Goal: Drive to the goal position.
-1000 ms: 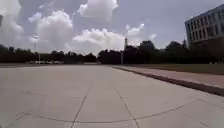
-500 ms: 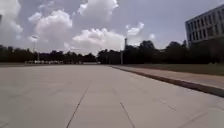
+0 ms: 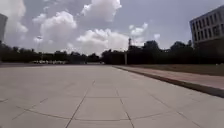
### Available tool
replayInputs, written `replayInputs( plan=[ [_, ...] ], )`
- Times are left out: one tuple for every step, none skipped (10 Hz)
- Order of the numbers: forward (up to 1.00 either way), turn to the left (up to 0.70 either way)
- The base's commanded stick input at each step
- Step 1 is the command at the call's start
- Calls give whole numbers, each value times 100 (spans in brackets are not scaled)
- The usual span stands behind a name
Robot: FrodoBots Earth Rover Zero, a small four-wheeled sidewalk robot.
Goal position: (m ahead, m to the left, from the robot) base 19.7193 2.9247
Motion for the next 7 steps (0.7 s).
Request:
replayInputs(
  plan=[
    [70,6],
    [70,6],
    [70,6],
    [70,6],
    [70,6],
    [70,6],
    [70,6]
  ],
)
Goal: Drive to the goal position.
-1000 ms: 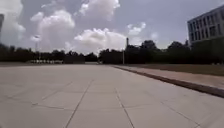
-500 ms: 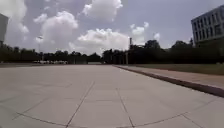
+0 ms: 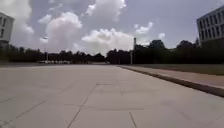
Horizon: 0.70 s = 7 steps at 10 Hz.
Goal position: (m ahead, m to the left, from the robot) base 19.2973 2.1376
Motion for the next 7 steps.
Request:
replayInputs(
  plan=[
    [70,6],
    [70,6],
    [70,6],
    [70,6],
    [70,6],
    [70,6],
    [70,6]
  ],
)
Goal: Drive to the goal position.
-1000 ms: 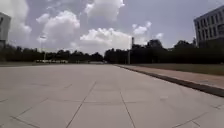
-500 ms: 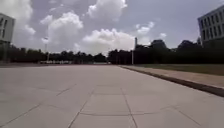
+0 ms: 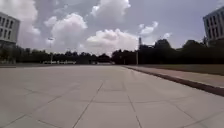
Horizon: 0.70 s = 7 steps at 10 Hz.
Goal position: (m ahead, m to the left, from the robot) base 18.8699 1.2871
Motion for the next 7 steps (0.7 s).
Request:
replayInputs(
  plan=[
    [70,6],
    [70,6],
    [70,6],
    [70,6],
    [70,6],
    [70,6],
    [70,6]
  ],
)
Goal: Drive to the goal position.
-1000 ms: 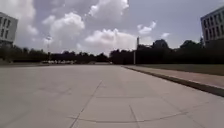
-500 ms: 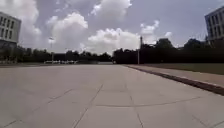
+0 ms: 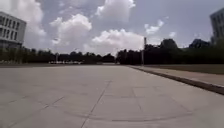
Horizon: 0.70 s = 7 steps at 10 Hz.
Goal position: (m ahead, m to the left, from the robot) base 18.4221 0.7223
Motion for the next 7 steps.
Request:
replayInputs(
  plan=[
    [70,6],
    [70,6],
    [70,6],
    [70,6],
    [70,6],
    [70,6],
    [70,6]
  ],
)
